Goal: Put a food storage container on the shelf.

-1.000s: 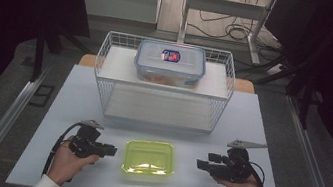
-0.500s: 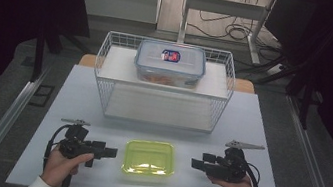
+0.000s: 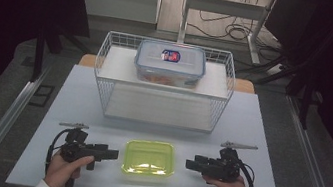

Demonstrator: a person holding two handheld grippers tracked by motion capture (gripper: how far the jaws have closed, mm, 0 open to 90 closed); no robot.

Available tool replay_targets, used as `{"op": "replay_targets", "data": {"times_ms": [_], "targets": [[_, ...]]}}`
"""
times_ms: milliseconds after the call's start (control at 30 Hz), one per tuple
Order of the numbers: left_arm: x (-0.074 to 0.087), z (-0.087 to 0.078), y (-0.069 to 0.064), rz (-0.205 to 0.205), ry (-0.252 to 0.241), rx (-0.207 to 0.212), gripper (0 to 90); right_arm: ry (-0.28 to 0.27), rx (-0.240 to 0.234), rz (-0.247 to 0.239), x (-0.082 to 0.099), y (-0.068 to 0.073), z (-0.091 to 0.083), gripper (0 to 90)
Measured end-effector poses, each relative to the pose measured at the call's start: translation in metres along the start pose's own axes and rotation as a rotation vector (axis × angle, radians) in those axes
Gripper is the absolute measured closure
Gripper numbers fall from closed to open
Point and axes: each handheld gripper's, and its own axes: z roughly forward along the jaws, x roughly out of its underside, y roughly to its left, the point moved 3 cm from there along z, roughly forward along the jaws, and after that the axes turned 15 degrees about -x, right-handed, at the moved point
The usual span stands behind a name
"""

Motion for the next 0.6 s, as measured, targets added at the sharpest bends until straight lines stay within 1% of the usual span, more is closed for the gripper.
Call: {"op": "replay_targets", "data": {"times_ms": [67, 167, 233, 267, 333, 400, 500, 600], "targets": [[0.001, 0.002, 0.002, -0.013, 0.005, 0.016, 26.8, 0.007, -0.011, 0.008, 0.001, -0.001, 0.003, 37.6], [0.004, 0.008, 0.004, -0.029, 0.022, 0.019, 28.2, 0.011, -0.031, 0.027, 0.002, -0.002, 0.008, 40.2], [0.004, 0.010, 0.003, -0.028, 0.027, 0.014, 28.9, 0.012, -0.034, 0.041, 0.003, -0.003, 0.011, 41.7], [0.004, 0.011, 0.003, -0.031, 0.029, 0.020, 29.3, 0.010, -0.037, 0.047, 0.003, -0.004, 0.013, 42.4], [0.004, 0.013, 0.004, -0.054, 0.031, 0.042, 30.0, 0.005, -0.044, 0.066, 0.003, -0.005, 0.016, 43.8], [0.004, 0.016, 0.005, -0.081, 0.034, 0.054, 30.9, -0.002, -0.047, 0.084, 0.003, -0.008, 0.019, 45.4], [0.005, 0.019, 0.007, -0.099, 0.042, 0.062, 31.8, -0.003, -0.043, 0.106, 0.003, -0.013, 0.022, 47.4], [0.005, 0.023, 0.009, -0.114, 0.048, 0.066, 32.9, -0.002, -0.042, 0.118, 0.003, -0.017, 0.026, 49.2]]}}
